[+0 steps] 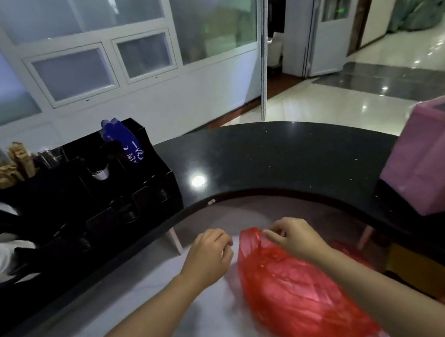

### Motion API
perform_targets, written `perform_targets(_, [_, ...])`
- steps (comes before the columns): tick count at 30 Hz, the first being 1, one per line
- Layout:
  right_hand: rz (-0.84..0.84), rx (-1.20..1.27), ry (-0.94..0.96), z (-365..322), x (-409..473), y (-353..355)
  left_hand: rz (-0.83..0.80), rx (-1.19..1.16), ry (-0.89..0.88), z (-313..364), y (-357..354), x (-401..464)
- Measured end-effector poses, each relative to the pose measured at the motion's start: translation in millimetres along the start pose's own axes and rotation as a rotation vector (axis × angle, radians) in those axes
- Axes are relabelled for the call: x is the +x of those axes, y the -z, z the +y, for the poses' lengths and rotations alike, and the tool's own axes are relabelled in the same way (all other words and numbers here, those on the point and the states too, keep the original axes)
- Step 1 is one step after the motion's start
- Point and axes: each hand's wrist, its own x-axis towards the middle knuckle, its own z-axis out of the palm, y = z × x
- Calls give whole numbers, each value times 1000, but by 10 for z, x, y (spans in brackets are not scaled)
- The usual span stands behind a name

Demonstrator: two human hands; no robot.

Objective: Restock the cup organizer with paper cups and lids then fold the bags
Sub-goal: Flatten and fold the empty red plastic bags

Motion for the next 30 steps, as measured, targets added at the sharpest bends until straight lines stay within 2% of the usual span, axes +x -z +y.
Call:
perform_targets(7, [-44,-30,-100,-220,97,-342,-133,0,32,-180,-163,41])
perform_targets(11, [46,80,-99,-276,50,-391,-251,-48,75,-313,-280,-5])
perform_targets(15, [113,172,-150,-170,-119,-191,-412,-186,268,-407,-592,17])
perform_targets(20, [89,249,-244,57,-567,12,-626,-532,676,-230,-1009,73])
perform_targets(22, [89,253,-295,199,-744,61,-689,-656,761,-126,-1169,106])
perform_targets(24, [116,265,-354,340,-912,101,-721,-699,821,-127,-1404,110])
perform_targets(27, [148,289,-413,526,-1130,176,-682,-711,912,-235,-1840,97])
perform_targets(30, [142,323,-442,673,-1290,261,-703,-740,976,18,-1707,102])
